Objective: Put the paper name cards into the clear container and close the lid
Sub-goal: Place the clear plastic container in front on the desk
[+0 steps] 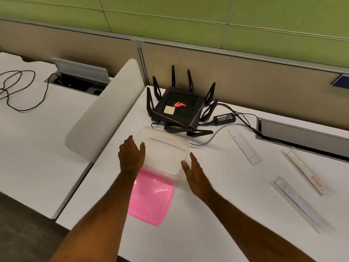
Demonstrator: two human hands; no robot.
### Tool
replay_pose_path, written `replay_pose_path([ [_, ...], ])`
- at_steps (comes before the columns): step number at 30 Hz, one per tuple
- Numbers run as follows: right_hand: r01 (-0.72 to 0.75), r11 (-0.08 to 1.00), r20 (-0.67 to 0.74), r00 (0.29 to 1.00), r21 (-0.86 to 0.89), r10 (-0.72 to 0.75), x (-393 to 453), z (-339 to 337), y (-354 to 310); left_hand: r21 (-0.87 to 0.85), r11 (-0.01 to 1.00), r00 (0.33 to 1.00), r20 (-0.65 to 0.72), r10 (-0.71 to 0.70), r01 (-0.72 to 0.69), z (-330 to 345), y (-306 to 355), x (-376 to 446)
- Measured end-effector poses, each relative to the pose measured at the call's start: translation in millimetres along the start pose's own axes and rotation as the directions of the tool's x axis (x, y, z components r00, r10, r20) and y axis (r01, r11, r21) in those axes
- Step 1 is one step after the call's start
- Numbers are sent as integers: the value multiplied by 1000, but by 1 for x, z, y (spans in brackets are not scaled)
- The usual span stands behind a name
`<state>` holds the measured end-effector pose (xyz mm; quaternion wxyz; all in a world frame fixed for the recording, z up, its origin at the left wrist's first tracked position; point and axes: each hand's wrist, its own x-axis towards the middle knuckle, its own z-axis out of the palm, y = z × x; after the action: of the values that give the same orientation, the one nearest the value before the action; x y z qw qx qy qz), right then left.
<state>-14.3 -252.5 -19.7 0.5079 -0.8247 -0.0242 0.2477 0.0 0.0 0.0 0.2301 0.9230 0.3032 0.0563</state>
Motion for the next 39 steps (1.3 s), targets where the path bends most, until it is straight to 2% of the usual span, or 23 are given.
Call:
replay_pose_path([
  [7, -14, 992, 49, 999, 126, 8, -5, 1, -13, -60, 996, 995, 76, -61, 65, 0, 2, 1],
  [13, -23, 988, 92, 996, 155, 9, -8, -6, -21, -123, 988, 993, 75, -89, 97, -4, 8, -1],
  [24, -37, 969, 70, 997, 243, 20, -35, -32, -23, -172, 982, 995, 75, -72, 84, -11, 32, -26],
  [39, -29, 945, -101, 993, 325, 66, -99, -89, 13, -253, 968, 977, 208, 54, 0, -4, 100, -79],
])
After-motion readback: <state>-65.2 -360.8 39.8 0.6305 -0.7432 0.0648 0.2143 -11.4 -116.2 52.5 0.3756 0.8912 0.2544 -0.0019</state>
